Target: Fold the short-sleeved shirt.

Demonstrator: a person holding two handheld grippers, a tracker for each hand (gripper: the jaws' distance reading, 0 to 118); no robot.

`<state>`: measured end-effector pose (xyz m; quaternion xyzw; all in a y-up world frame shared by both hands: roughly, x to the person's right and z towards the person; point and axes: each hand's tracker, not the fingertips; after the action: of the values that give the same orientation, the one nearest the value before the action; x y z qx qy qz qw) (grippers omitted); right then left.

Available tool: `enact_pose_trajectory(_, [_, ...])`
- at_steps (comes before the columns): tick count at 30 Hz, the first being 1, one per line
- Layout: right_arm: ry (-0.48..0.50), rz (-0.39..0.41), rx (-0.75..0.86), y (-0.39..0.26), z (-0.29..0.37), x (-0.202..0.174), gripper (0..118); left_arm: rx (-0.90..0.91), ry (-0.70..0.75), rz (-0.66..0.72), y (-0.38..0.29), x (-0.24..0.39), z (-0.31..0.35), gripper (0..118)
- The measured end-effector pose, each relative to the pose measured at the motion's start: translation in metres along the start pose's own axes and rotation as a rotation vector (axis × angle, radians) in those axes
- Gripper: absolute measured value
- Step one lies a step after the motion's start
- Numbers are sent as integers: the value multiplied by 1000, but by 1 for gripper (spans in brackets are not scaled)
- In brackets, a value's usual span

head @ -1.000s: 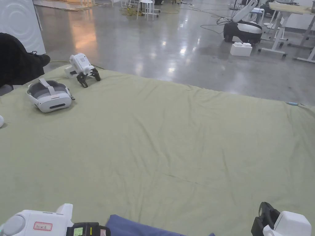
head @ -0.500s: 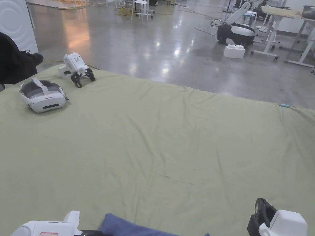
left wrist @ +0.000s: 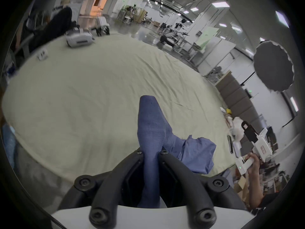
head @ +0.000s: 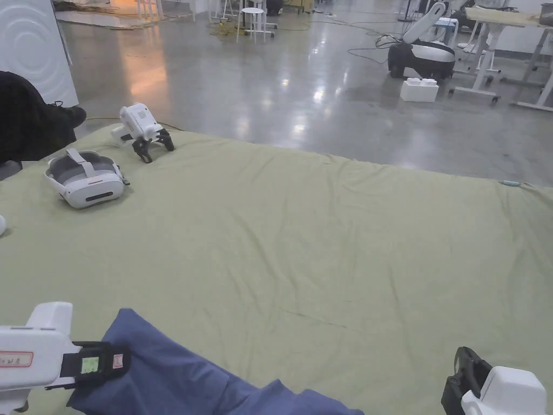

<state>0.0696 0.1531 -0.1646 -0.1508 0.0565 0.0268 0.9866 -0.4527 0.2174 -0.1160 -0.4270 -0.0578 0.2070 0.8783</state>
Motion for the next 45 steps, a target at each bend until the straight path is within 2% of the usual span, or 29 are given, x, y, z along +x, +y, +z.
enact_pose_trajectory(7, [7, -23, -16, -8, -1, 2, 0, -34, -14, -83, 5, 85, -5, 7])
enact_pose_trajectory(9, [6, -23, -20, -11, -1, 4, 0, -65, -21, -152, 3, 104, -18, 7])
enact_pose_trajectory(18, [-27, -41, -47, -22, 2, 23, 0, -193, -75, -255, -28, 174, -89, 7])
enact_pose_trajectory(28, [-53, -44, -54, -25, 7, 32, 0, -292, -10, -301, -83, 235, -185, 8])
enact_pose_trajectory(30, [-53, -40, -56, -25, 8, 33, 0, -300, 5, -287, -90, 233, -195, 18])
enact_pose_trajectory(32, [-54, -38, -59, -26, 8, 35, 0, -303, -20, -274, -92, 230, -196, 21])
enact_pose_trajectory(34, [-56, -37, -61, -26, 9, 36, 0, -298, -105, -249, -86, 223, -186, 39])
enact_pose_trajectory(36, [-57, -38, -62, -25, 9, 37, 0, -270, -171, -236, -78, 217, -170, 52])
enact_pose_trajectory(38, [-56, -36, -63, -25, 9, 38, 0, -219, -236, -252, -68, 207, -152, 52])
enact_pose_trajectory(40, [-58, -33, -61, -24, 9, 38, 0, -182, -250, -217, -61, 198, -139, 47])
enact_pose_trajectory(41, [-58, -31, -62, -24, 9, 38, 0, -173, -252, -213, -60, 194, -138, 37])
enact_pose_trajectory(42, [-58, -31, -62, -24, 9, 38, 0, -167, -259, -211, -59, 190, -140, 16])
enact_pose_trajectory(43, [-59, -31, -61, -24, 9, 38, 0, -169, -258, -207, -60, 187, -144, 3])
enact_pose_trajectory(45, [-61, -33, -66, -24, 9, 37, 0, -200, -241, -184, -67, 188, -159, 0])
